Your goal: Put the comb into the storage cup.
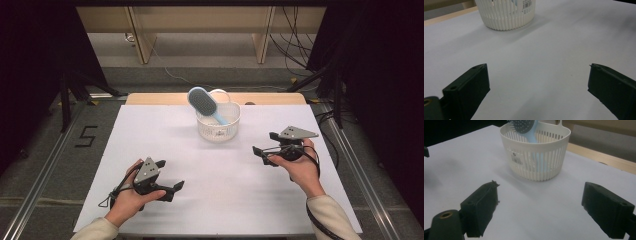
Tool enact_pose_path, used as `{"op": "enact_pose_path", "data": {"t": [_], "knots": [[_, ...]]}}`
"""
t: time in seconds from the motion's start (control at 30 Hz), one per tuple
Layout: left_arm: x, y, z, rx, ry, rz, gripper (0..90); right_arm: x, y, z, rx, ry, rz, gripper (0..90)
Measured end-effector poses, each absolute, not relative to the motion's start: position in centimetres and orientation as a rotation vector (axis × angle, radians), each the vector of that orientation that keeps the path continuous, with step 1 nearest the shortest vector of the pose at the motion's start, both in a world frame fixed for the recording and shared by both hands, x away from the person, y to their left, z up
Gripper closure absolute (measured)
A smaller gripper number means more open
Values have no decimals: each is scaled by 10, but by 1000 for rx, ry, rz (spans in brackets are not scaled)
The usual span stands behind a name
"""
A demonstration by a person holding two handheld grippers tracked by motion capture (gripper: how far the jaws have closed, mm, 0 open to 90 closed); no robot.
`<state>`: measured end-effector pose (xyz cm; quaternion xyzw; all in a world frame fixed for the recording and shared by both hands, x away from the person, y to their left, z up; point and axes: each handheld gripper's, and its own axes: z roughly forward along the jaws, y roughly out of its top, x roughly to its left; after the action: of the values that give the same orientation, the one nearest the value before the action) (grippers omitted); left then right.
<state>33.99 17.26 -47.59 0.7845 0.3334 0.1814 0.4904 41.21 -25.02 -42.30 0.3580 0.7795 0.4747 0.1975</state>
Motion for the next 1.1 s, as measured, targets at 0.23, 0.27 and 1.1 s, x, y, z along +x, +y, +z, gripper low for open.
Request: {"op": "enact_pose_path", "data": {"t": [0.23,0.27,1.1], "knots": [[340,173,-476,1905,811,442,30,404,-258,-427,1009,2178,1329,144],[340,173,-476,1905,811,442,31,403,-258,-427,1011,2176,1331,145],[340,173,-476,1905,813,445,31,378,-274,-436,1017,2173,1333,146]]}}
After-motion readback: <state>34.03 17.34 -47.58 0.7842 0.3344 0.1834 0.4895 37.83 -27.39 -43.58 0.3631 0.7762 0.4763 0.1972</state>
